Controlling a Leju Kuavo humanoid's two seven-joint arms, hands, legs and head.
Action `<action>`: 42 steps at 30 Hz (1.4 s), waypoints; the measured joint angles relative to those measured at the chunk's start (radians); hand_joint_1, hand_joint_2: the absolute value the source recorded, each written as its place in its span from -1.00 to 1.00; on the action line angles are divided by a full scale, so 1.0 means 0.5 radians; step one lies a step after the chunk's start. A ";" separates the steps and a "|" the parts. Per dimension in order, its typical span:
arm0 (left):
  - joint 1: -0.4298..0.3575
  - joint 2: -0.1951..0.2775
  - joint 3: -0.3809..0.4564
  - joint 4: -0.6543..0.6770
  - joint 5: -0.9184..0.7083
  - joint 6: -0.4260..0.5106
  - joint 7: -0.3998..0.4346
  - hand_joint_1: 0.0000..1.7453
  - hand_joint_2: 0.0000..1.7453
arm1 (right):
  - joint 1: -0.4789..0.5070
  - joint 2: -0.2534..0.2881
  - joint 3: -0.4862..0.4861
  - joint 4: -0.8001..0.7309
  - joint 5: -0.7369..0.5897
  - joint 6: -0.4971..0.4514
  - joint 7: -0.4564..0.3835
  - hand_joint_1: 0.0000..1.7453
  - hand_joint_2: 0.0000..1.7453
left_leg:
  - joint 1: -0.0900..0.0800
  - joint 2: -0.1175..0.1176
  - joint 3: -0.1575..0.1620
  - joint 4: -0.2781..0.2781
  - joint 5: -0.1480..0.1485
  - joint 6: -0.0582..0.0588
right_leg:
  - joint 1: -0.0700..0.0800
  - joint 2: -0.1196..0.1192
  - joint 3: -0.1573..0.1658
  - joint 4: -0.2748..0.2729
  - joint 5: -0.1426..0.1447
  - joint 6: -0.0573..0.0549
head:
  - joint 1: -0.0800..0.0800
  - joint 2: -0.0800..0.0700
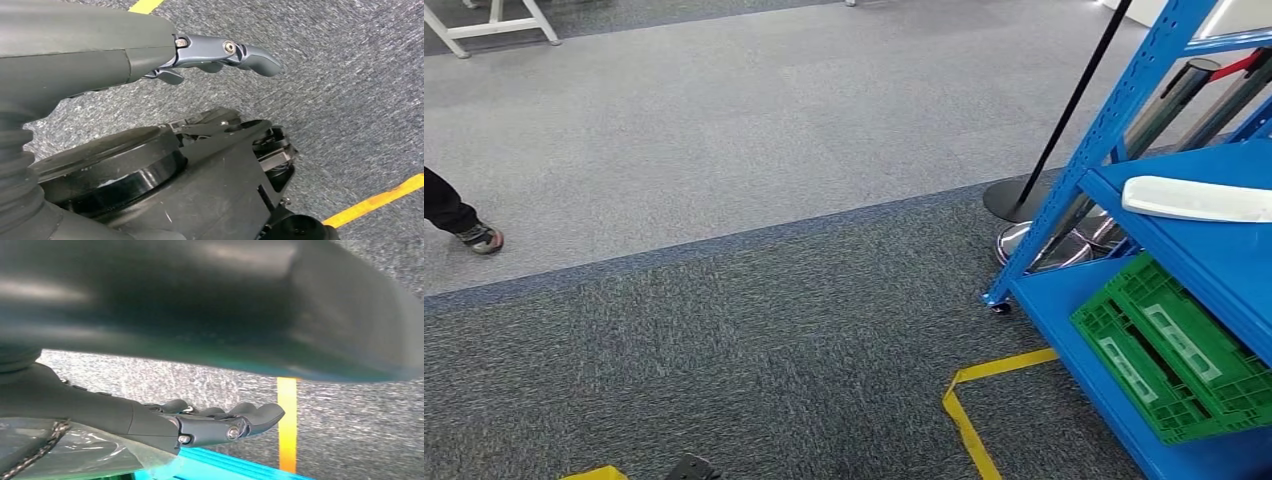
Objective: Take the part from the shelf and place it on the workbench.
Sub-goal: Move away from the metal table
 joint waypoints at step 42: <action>0.015 0.019 0.000 0.005 -0.001 0.016 -0.015 -1.00 1.00 | 0.019 0.008 -0.054 0.000 0.004 0.005 -0.054 -1.00 -1.00 | -0.038 -0.092 0.163 -0.313 0.139 0.068 | -0.035 0.076 0.151 -0.271 0.113 0.037 | 0.008 0.000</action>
